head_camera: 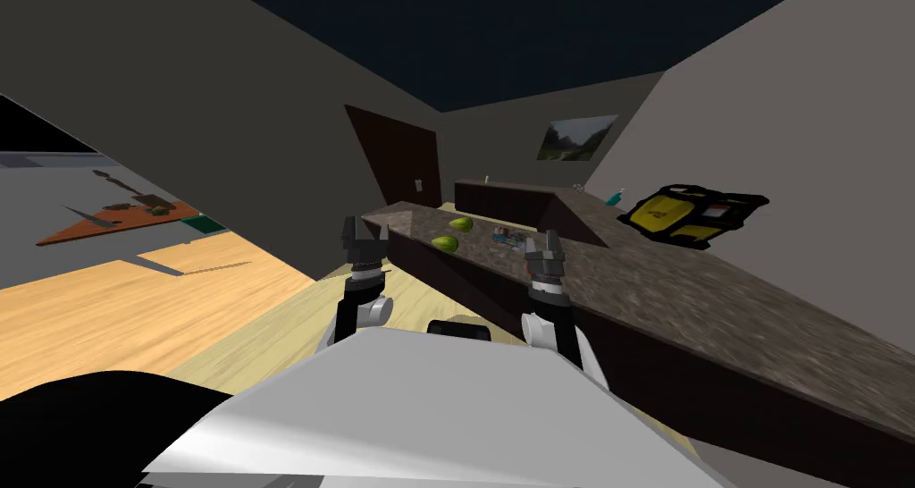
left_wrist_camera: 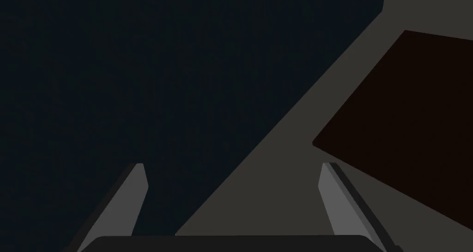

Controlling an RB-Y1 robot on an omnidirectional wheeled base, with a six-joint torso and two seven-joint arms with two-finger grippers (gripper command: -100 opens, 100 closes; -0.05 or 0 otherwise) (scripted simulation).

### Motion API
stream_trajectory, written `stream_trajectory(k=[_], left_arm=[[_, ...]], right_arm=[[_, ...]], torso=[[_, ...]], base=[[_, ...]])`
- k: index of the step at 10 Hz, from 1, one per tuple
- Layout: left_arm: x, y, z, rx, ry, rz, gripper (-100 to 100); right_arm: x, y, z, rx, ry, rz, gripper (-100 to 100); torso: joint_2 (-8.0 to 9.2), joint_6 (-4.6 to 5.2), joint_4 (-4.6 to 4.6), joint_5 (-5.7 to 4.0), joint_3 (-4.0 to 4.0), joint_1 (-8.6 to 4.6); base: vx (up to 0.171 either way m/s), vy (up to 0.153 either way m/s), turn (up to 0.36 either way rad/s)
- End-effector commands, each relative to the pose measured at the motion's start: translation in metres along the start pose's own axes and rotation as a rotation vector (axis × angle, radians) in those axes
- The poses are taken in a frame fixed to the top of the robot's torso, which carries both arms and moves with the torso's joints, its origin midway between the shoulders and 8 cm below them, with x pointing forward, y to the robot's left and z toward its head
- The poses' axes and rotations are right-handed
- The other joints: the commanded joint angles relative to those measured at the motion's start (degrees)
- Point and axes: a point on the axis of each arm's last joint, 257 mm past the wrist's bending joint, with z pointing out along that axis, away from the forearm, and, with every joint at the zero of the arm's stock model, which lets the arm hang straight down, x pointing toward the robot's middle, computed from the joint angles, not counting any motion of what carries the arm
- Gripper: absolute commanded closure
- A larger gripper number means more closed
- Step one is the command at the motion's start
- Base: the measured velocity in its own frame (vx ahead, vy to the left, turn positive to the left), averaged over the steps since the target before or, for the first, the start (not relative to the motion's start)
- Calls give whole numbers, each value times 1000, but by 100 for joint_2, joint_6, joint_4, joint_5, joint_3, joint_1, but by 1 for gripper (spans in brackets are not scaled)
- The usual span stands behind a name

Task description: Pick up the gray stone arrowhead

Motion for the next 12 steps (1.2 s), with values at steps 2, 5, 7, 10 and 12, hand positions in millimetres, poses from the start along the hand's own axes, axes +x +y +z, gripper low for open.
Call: stream_trajectory(k=[2,5,7,10,12], left_arm=[[0,0,0,0,0,0,0],[0,0,0,0,0,0,0],[0,0,0,0,0,0,0],[0,0,0,0,0,0,0],[0,0,0,0,0,0,0]], right_arm=[[-1,-12,-8,33,50,-58,-100],[-10,-38,-25,101,125,-174,-100],[-23,-59,-41,155,175,-272,-100],[-42,-79,-59,214,245,-391,-100],[-53,-89,-69,245,282,-453,-100]], torso=[[-4,-1,-1,0,-2,3],[-22,-2,-5,4,-12,17],[-28,-2,-6,4,-16,16],[-26,-2,-6,4,-15,18],[-41,-2,-9,6,-24,24]], base=[[24,17,99],[60,47,205],[85,57,268],[75,53,198],[104,58,208]])
